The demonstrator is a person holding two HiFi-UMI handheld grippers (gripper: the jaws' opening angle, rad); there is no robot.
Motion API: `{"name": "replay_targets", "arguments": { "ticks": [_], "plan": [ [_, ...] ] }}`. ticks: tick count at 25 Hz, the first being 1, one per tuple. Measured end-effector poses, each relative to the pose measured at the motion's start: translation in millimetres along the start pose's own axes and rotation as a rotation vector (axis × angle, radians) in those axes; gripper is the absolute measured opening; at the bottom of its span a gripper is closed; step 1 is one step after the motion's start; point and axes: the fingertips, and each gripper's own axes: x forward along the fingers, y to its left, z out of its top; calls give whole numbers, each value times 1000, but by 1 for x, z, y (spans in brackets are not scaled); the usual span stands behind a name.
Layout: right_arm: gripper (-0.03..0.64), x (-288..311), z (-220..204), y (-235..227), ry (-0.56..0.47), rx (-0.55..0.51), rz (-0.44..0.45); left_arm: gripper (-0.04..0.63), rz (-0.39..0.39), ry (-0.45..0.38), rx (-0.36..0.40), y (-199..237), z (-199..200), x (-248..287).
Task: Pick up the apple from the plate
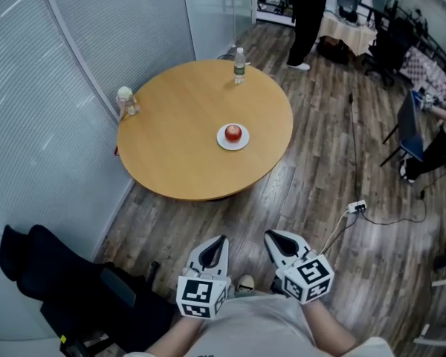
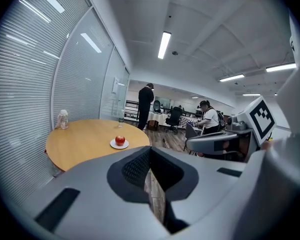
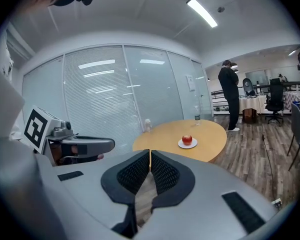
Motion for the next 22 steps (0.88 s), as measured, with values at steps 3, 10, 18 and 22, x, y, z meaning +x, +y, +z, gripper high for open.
{"name": "replay_targets", "arguments": {
  "ticks": [3,10,18,22],
  "plan": [
    [34,7,-1,-8,4,9,5,2,10,-5,-1,5,2,8],
    [34,58,15,-38,6,25,-24,2,-21,17,-8,40,14,61],
    [35,155,60,-87,2,47,-81,2,-78,20,13,118,61,150],
    [35,202,90,-103,-18,40,-108,2,-99,24,20,159,85,183]
  ]
}}
